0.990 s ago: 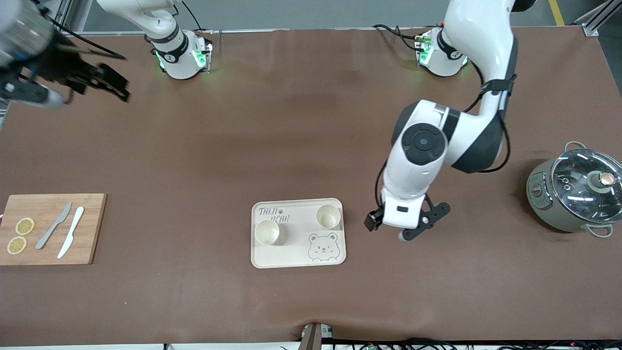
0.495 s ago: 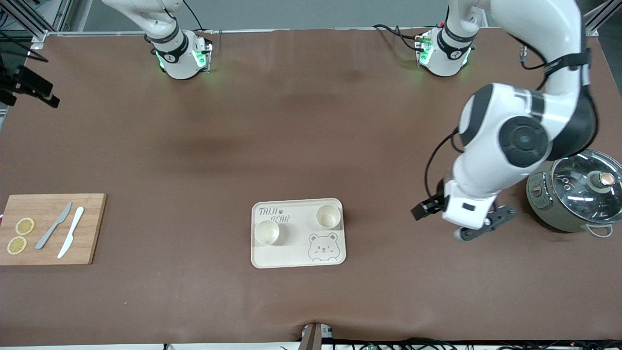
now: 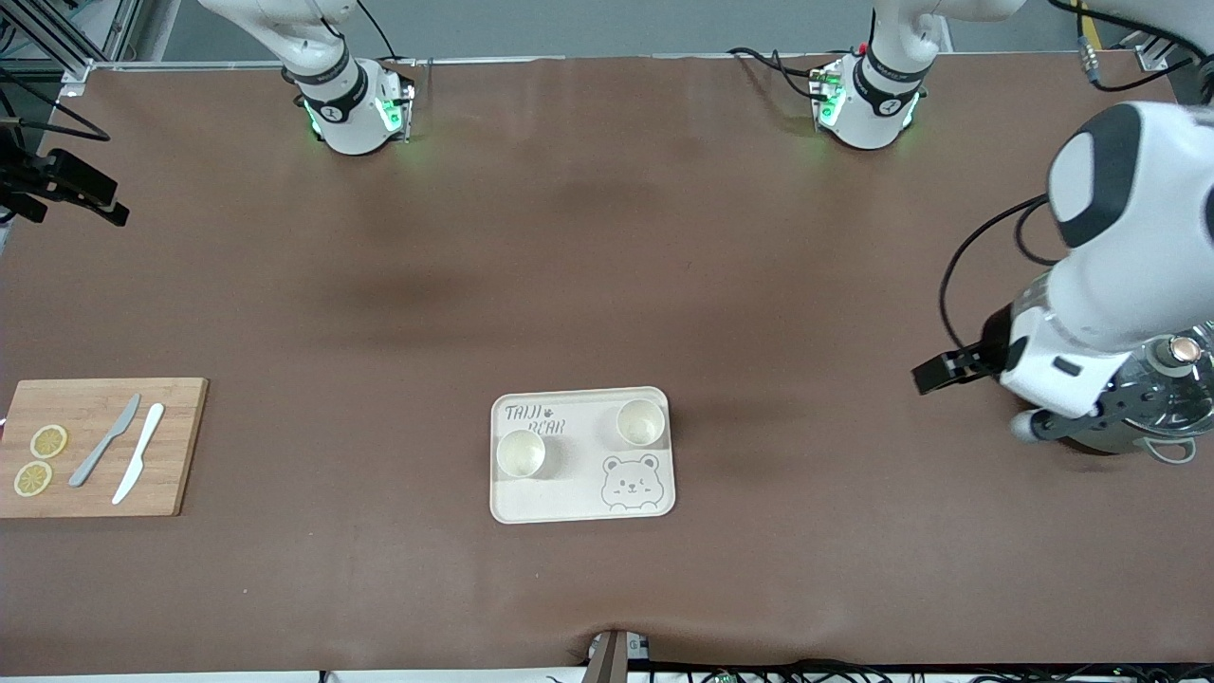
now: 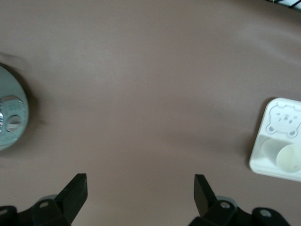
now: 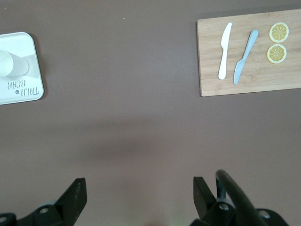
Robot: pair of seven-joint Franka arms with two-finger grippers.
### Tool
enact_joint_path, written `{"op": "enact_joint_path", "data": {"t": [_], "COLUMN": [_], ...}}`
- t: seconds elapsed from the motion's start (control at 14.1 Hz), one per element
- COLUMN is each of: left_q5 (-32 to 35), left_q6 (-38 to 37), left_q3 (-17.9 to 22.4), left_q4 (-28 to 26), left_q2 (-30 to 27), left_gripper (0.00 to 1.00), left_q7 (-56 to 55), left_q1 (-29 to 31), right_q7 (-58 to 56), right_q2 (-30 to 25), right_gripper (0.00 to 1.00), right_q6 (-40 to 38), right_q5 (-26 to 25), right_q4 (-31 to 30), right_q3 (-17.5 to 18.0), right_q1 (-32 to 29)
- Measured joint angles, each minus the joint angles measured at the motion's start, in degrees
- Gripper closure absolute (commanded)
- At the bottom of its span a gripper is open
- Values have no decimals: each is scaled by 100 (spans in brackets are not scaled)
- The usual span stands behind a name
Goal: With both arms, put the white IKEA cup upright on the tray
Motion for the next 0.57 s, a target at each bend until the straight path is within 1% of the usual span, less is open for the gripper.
{"op": "enact_joint_path", "data": {"t": [0.14,0.35,0.57], "left_q5": [-1,-1,-1], "left_q6": [-181,-401,-500], "left_q3": [0,0,4], "left_q4": [-129,-176,-182], "left_q2": [-191,-378,-519], "left_gripper": [0,0,0], "left_q7": [480,1171,1536], "left_q1": [178,471,648], "right_q7": [0,0,0], "right_q2": [2,9,15], "right_gripper": [0,0,0], "right_q6": [0,0,0], "right_q5": [-1,-1,-1], "right_q4": [0,-2,-3], "right_q3": [0,0,0], "right_q1": [-1,-1,-1]}}
